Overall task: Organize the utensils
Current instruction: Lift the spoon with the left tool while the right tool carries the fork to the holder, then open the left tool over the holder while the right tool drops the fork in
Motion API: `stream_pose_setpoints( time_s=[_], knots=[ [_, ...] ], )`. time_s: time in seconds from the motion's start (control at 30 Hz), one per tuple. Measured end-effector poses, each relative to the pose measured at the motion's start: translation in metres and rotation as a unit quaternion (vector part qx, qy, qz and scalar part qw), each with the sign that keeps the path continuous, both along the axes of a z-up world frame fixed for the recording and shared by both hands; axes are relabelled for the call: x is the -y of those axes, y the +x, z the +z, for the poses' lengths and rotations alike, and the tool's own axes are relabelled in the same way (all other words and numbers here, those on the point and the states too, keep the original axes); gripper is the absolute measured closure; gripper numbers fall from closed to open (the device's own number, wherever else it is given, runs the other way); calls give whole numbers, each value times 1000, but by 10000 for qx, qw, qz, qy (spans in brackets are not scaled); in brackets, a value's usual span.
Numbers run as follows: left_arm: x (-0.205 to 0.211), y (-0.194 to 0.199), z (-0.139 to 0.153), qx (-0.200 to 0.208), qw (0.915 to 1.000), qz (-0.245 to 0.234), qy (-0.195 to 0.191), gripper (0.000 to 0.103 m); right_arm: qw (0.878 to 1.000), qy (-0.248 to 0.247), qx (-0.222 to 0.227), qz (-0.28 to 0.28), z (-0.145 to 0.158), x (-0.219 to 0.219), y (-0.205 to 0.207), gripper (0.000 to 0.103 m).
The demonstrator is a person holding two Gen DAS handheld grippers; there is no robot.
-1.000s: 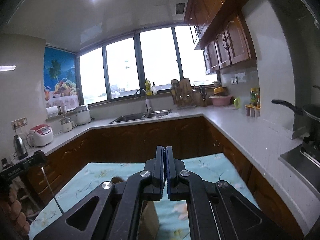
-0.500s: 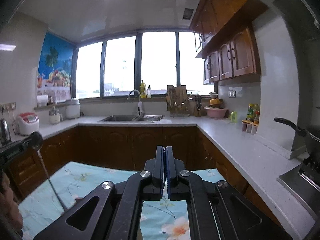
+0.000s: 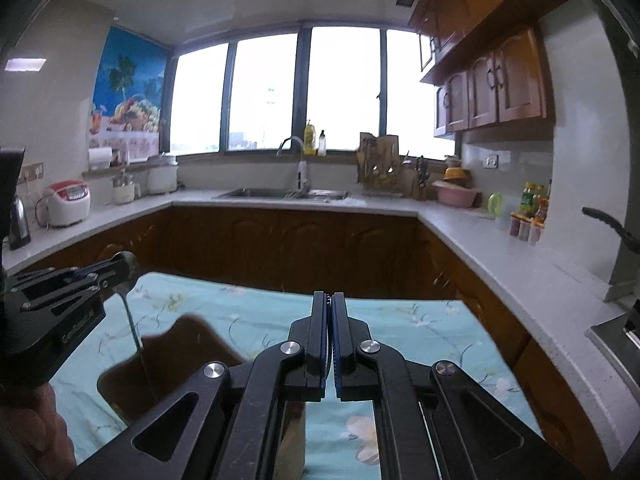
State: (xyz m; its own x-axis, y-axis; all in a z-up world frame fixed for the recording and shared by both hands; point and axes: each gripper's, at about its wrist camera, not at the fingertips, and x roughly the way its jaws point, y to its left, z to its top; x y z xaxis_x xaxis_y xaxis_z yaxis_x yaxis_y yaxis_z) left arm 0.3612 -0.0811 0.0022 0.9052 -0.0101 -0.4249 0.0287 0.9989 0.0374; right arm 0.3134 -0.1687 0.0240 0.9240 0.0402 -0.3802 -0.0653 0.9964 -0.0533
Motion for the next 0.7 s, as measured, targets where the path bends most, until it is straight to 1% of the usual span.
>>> stream_pose_setpoints(
  time_s=[0.13, 0.3, 0.43, 0.5, 0.53, 0.57, 0.6, 0.63, 0.67, 0.7],
  knots=[
    [-3, 2, 7, -118, 9998, -94, 87, 99, 9998, 82, -141, 57, -5, 2, 0, 100],
    [-8, 1, 17, -178, 9997, -184, 5, 99, 9992, 292, -247, 136, -3, 8, 1, 99],
    [-13, 0, 22, -242, 9994, -248, -21, 96, 9981, 489, -302, 202, -2, 13, -3, 97],
    [-17, -2, 21, -250, 9994, -243, -49, 90, 9976, 557, -345, 227, -2, 14, -4, 97],
    [-19, -2, 23, -261, 9993, -242, -77, 81, 9973, 588, -367, 233, -2, 16, -3, 96],
    [-21, -3, 25, -243, 9994, -223, -93, 75, 9970, 621, -389, 229, -3, 17, -4, 96],
    [-21, -6, 25, -224, 9995, -210, -95, 73, 9967, 660, -406, 224, -3, 17, -5, 94],
    [-20, -7, 23, -217, 9995, -207, -103, 71, 9963, 710, -418, 224, -2, 19, -6, 86],
    [-20, -8, 22, -224, 9995, -205, -111, 68, 9961, 744, -421, 226, -4, 20, -7, 81],
    [-20, -9, 22, -232, 9994, -209, -121, 66, 9957, 789, -419, 233, -3, 20, -8, 71]
  ],
)
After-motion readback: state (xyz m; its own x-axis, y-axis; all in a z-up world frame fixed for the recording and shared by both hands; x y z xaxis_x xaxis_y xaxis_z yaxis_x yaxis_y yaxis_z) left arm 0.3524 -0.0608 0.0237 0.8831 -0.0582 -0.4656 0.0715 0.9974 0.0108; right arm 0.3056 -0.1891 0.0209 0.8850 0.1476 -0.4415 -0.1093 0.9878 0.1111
